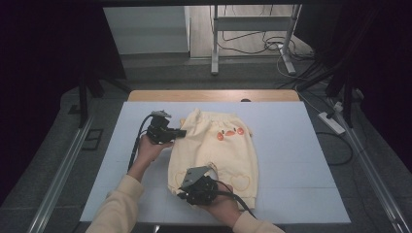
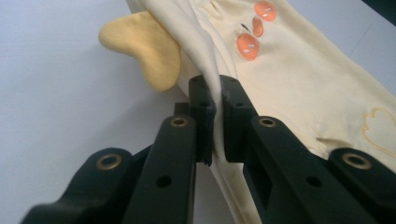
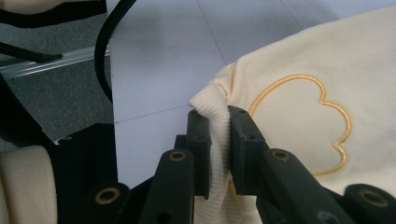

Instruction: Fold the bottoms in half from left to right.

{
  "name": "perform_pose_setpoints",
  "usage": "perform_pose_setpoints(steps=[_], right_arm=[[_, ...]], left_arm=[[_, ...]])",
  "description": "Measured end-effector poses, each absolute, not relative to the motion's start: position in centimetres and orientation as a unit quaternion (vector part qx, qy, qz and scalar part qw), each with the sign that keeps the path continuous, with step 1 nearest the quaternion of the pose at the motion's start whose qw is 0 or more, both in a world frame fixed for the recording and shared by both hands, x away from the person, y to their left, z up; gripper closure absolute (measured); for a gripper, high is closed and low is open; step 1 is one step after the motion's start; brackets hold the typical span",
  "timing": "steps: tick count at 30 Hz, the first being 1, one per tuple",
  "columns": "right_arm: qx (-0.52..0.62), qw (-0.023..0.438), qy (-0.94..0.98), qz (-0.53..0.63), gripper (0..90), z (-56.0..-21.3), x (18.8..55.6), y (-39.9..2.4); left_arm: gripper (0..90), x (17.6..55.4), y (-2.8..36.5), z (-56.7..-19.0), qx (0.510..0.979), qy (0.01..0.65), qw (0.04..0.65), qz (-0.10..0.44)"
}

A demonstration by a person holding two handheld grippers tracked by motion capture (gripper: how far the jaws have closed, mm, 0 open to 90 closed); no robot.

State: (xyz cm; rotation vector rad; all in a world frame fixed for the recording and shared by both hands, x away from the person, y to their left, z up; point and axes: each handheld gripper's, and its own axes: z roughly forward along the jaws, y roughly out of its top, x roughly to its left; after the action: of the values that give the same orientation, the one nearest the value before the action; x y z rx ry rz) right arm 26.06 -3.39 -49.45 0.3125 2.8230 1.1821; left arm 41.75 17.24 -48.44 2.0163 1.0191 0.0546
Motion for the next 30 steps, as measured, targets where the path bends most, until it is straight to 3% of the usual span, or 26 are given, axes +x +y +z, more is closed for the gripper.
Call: perform_pose_setpoints(steps=[30], right_arm=[[0.088, 0.02, 0.893, 0.441, 80.1, -46.4, 25.1, -3.3]], left_arm=[[84.1, 40.4, 18.9, -45.5, 0.788, 0.404, 0.463, 0.027]])
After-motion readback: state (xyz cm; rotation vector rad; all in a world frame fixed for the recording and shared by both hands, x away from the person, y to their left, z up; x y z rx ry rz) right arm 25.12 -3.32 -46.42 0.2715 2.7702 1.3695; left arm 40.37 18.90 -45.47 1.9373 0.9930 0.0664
